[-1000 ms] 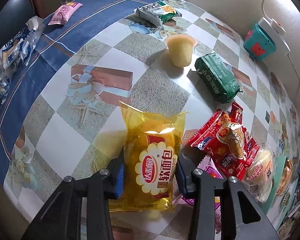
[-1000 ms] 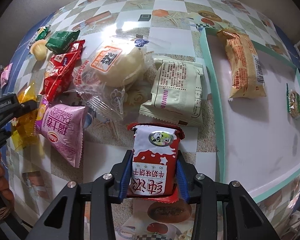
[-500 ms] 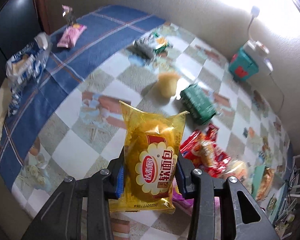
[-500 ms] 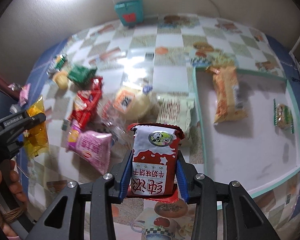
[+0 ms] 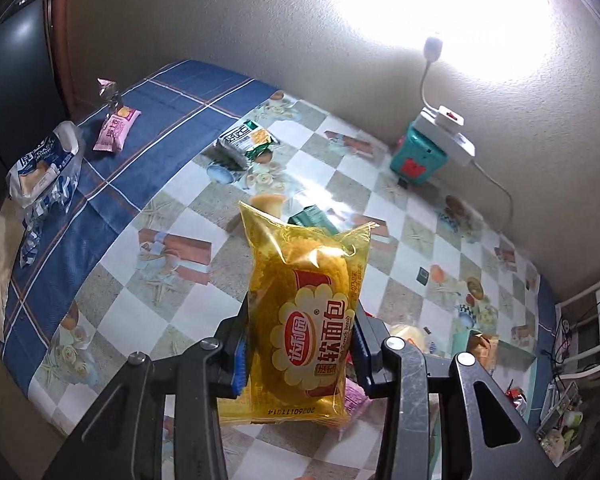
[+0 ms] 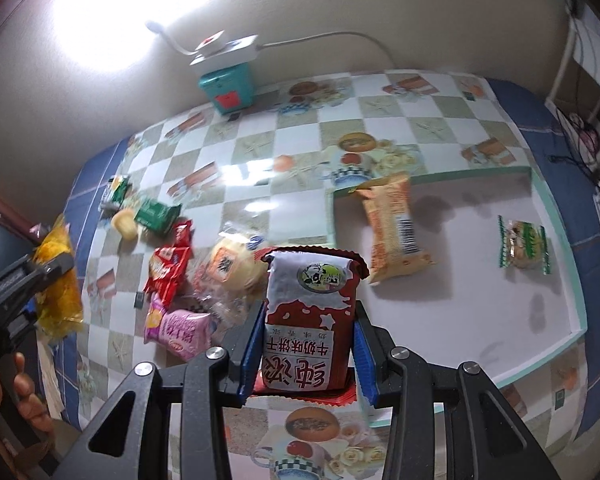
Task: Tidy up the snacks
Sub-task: 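Lift both packets and carry them over the white tray, then open the left tool over the tray while the right tool releases the milk pack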
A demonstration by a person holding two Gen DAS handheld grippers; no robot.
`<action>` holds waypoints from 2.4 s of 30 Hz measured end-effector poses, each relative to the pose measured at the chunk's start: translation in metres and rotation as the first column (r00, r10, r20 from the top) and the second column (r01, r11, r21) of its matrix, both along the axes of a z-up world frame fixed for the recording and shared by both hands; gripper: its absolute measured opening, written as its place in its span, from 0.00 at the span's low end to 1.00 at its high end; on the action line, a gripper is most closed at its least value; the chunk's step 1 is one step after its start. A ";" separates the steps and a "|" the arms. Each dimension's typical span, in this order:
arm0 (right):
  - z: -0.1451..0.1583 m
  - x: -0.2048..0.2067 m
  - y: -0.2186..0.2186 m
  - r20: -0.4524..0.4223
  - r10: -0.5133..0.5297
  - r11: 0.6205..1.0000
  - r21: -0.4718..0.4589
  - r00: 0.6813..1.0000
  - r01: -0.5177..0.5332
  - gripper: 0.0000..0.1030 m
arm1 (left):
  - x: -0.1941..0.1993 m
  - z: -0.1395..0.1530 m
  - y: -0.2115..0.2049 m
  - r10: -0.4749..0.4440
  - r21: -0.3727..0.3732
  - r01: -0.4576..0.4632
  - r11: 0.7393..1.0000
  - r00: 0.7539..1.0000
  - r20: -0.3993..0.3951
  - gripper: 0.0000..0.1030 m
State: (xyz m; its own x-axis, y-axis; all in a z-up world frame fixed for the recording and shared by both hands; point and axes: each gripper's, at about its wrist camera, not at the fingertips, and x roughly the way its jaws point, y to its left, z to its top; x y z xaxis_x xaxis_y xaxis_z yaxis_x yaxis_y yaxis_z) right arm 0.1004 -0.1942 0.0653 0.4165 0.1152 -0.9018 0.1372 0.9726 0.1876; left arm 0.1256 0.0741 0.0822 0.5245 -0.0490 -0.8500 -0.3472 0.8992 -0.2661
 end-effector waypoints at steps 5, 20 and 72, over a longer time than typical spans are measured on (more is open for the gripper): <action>-0.001 -0.001 -0.034 -0.008 -0.072 0.997 0.004 0.997 0.072 0.41 | -0.004 0.011 -0.010 -0.004 0.001 0.004 1.000 1.000 0.027 0.41; 0.002 -0.014 -0.138 -0.010 -0.294 0.954 0.058 0.956 0.294 0.41 | -0.002 0.030 -0.095 -0.147 0.015 0.146 0.989 0.987 0.066 0.41; -0.082 -0.039 -0.259 -0.210 -0.539 0.833 0.010 0.816 0.553 0.42 | -0.008 -0.081 -0.335 -0.599 -0.024 0.620 0.784 0.747 -0.290 0.42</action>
